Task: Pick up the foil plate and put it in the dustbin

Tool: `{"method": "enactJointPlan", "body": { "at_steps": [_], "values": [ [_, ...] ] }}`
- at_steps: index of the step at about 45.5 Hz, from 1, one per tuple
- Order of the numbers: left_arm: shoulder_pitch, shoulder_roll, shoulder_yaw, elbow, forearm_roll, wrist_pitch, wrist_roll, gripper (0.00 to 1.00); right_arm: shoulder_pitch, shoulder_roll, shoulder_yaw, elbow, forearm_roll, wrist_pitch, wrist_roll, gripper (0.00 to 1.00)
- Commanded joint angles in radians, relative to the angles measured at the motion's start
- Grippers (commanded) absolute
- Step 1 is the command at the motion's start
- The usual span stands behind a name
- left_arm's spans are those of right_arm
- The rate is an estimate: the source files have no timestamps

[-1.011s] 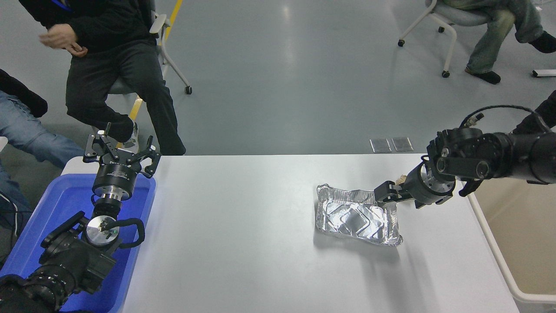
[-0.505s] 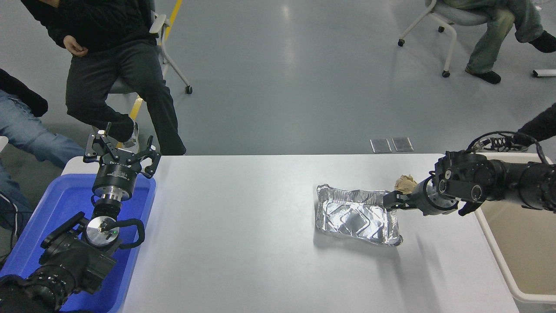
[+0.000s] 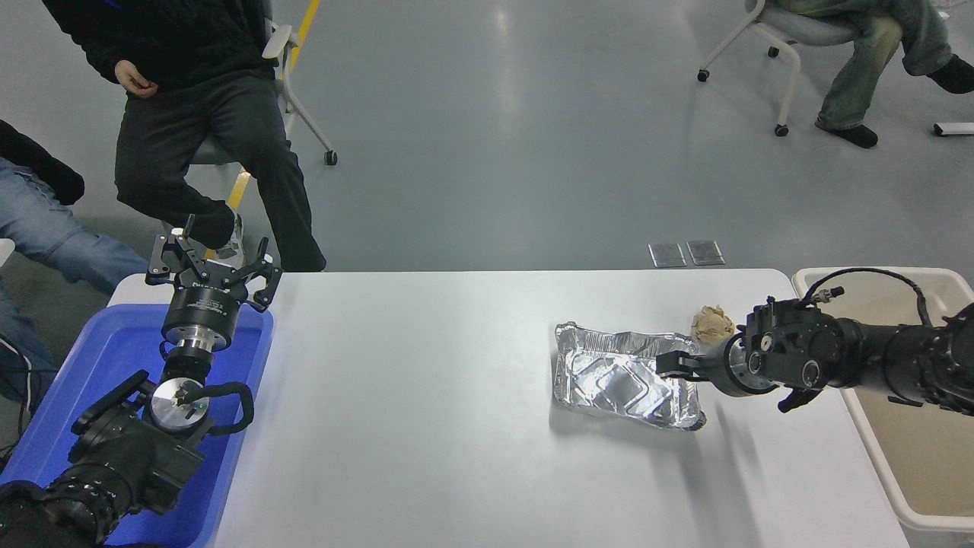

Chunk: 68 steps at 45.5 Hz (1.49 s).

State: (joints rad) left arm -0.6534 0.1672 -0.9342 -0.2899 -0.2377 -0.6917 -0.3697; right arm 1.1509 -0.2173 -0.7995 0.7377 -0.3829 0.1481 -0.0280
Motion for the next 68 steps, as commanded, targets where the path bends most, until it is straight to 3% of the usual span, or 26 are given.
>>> {"method": "enactJointPlan", "body": {
  "at_steps": [1, 8, 13, 26, 29, 32, 68],
  "values": [
    [0.0, 0.0, 0.0, 0.0, 0.0, 0.0, 0.0, 0.99, -0.026, 0.019, 0.002, -0.001, -0.002, -0.044, -0.001, 1.0],
    [0.0, 0.0, 0.0, 0.0, 0.0, 0.0, 0.0, 0.99, -0.043, 0.022, 0.002, -0.001, -0.004, -0.082, -0.001, 0.99],
    [0.0, 0.0, 0.0, 0.0, 0.0, 0.0, 0.0, 0.99, -0.054, 0.026, -0.003, -0.001, -0.004, -0.107, -0.001, 0.88],
    [0.0, 0.0, 0.0, 0.0, 0.0, 0.0, 0.0, 0.99, -0.056, 0.018, 0.003, 0.0, 0.004, -0.11, -0.001, 0.22],
    [0.0, 0.0, 0.0, 0.0, 0.0, 0.0, 0.0, 0.99, -0.049, 0.013, 0.003, 0.0, 0.004, -0.11, -0.001, 0.15],
    [0.0, 0.0, 0.0, 0.0, 0.0, 0.0, 0.0, 0.99, -0.048, 0.009, 0.003, 0.0, 0.006, -0.11, -0.001, 0.0],
    [0.0, 0.0, 0.0, 0.0, 0.0, 0.0, 0.0, 0.99, 0.026, -0.011, -0.015, 0.051, 0.007, -0.044, -0.001, 0.0]
  ]
}}
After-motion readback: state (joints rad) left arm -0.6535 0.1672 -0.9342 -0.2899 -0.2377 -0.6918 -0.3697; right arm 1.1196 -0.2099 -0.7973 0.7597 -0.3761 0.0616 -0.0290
